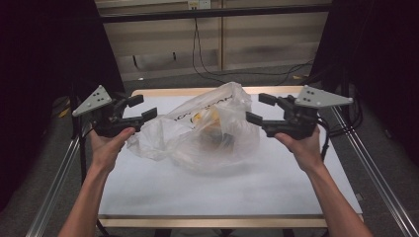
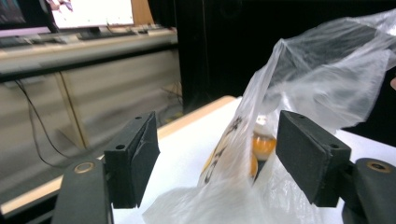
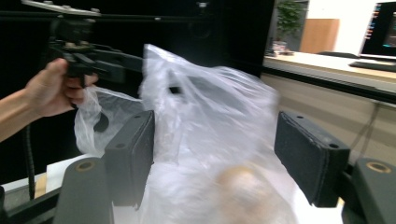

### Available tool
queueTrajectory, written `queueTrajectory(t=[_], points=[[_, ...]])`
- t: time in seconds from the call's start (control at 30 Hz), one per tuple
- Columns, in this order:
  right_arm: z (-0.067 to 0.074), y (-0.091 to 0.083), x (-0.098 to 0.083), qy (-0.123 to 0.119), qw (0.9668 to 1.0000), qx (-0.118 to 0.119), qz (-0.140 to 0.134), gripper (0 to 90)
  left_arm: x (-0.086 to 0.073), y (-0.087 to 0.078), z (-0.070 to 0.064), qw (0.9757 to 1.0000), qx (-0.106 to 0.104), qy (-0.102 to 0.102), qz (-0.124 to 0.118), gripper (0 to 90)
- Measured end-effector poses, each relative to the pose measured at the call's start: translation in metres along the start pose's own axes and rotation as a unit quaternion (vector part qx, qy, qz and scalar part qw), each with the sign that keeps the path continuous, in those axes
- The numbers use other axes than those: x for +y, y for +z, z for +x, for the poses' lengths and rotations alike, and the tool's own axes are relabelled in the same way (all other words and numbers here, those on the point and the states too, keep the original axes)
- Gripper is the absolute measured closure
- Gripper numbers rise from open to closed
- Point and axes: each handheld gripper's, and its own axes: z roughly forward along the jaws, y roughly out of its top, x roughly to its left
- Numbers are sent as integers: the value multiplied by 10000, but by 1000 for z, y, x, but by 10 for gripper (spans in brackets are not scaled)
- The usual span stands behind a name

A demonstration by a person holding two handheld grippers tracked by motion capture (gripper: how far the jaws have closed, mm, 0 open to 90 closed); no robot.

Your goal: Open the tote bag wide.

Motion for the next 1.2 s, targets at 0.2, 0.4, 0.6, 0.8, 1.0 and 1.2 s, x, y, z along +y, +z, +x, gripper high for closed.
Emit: queueTrajectory(t=[0.2, 0.4, 0.6, 0.8, 1.0, 1.2], points=[[0, 31, 7, 34, 9999, 165, 19, 342, -8, 11, 6, 9986, -315, 97, 409, 306], [-3, 50, 4, 102, 9995, 283, 98, 478, -16, 26, -1, 9943, -573, 247, 865, 305], [-9, 69, 1, 142, 9988, 414, 220, 601, -23, 46, -1, 9878, -504, 389, 1420, 508], [-15, 91, -2, 132, 9978, 482, 425, 837, -26, 59, 11, 9803, -601, 503, 1815, 873], [-26, 105, -10, 52, 9961, 345, 809, 900, -24, 83, 20, 9745, -463, 586, 2116, 900], [-45, 96, -25, 85, 9937, 113, 1115, 900, -30, 100, 29, 9721, -365, 418, 2281, 900]])
